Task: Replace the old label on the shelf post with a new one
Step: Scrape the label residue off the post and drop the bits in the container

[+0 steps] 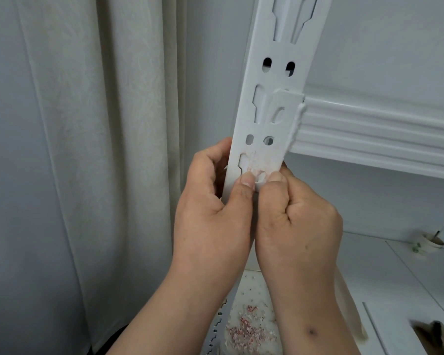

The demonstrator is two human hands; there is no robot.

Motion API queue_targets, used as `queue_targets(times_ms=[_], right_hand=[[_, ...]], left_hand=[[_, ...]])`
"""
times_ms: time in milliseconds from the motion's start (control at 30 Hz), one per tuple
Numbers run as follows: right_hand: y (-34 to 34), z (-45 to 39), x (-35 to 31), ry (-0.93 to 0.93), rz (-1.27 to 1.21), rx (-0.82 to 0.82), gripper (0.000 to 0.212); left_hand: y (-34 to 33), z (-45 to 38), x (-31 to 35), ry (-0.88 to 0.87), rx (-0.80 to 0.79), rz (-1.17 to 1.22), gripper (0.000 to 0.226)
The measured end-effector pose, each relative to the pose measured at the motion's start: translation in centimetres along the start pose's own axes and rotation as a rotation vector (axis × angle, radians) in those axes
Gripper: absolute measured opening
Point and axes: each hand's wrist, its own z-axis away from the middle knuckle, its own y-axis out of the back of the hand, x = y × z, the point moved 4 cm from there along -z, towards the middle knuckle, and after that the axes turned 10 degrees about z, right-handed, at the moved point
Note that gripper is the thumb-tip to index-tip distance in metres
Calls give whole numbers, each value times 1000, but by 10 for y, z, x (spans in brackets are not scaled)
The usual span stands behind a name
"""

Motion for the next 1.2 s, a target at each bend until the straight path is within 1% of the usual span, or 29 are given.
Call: queue_targets(times_ms=[133, 267, 367, 600, 733, 900, 967, 1200], right_hand=[[-1, 1, 2, -34, -59, -46, 28], [1, 3, 0, -102, -187, -116, 25], [-2, 4, 2, -110, -138, -111, 29], [-2, 2, 2, -22, -16, -61, 38], [-1, 0, 4, -33, -42, -97, 37], [1, 1, 4, -90, -167, -151, 31], [1, 2, 3, -89, -156, -141, 27], [2, -1, 2, -65, -48, -91, 32]], left_hand=[[1, 1, 0, 3, -3, -19, 37], [1, 2, 1, 9, -4, -35, 37], [0, 1, 2, 15, -6, -28, 36], [0, 1, 0, -9, 8, -31, 36], [-1, 1, -1, -22, 7, -35, 36], [1, 2, 0, -26, 3, -42, 36], [1, 2, 0, -25, 7, -45, 36], [1, 2, -1, -30, 7, -52, 36]])
